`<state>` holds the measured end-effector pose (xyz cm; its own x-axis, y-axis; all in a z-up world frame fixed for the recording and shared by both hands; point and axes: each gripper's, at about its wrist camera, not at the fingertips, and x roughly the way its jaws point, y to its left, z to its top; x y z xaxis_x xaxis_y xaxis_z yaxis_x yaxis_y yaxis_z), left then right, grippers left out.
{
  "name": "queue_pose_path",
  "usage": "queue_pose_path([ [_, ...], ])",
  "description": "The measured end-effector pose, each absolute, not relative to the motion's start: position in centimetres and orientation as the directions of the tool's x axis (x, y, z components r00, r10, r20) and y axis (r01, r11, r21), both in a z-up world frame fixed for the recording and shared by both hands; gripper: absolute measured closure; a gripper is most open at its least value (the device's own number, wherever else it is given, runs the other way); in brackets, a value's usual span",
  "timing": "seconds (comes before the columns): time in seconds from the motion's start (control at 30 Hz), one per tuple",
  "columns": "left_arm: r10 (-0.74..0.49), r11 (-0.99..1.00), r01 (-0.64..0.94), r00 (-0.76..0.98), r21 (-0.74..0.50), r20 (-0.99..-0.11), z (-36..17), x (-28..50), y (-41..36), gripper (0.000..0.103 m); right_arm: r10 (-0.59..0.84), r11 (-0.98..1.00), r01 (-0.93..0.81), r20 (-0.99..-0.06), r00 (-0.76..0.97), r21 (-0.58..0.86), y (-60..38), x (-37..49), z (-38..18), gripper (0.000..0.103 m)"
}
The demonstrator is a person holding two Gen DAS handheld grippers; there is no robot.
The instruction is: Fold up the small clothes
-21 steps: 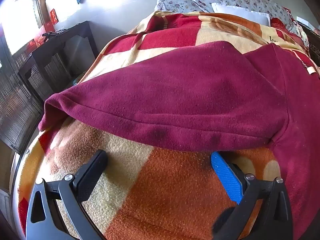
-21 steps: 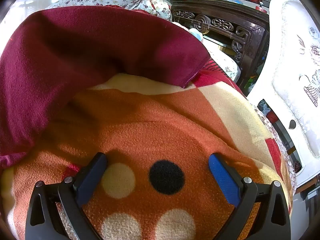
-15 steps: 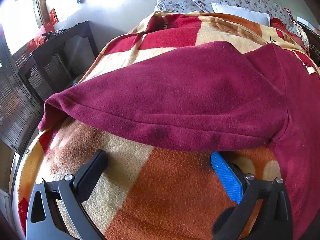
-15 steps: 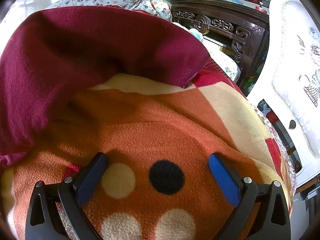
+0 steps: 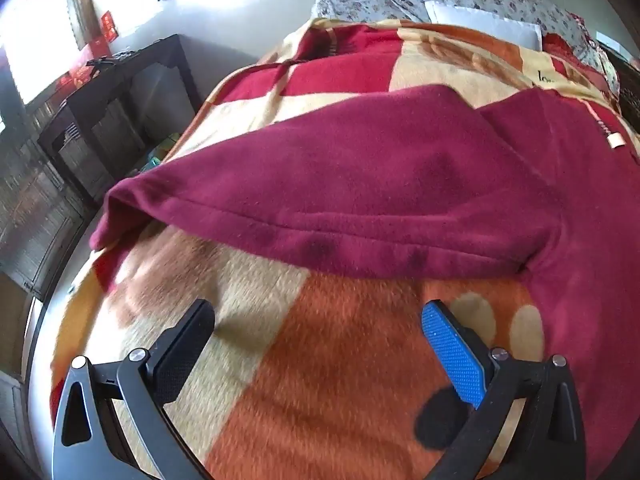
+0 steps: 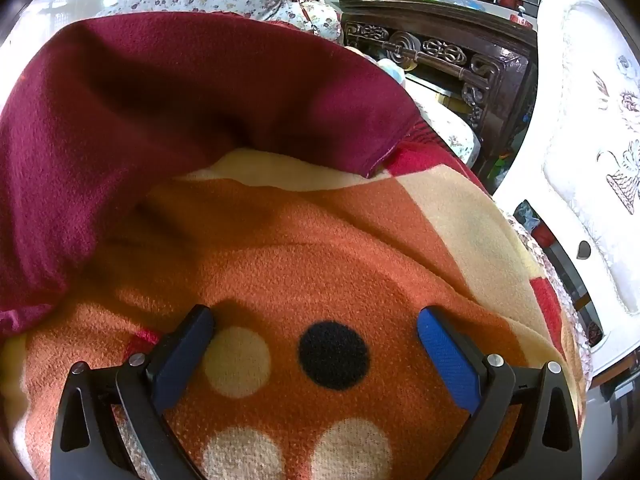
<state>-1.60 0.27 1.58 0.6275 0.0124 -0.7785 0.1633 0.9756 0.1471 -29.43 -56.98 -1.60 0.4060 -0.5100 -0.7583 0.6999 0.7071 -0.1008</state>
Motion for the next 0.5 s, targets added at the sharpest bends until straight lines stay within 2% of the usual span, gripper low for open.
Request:
queue_pose_path([
  [0.3,-0.066,0.968,0.219,0.698,0.125,-0.713,5.2,-7.1,-1.9,0.0,-0.506,0.709,0.696,-0.771,0.387,-0.115,-57.1,-29.2,-1.2,0.0],
  [0.5,-0.123,0.958,0.267,0.711,0.103,-0.692,6.8,-9.6,-4.4,0.0,-0.39,0.72,0.694,-0.835,0.388,-0.013,-55.0,-30.7,0.8,0.0],
])
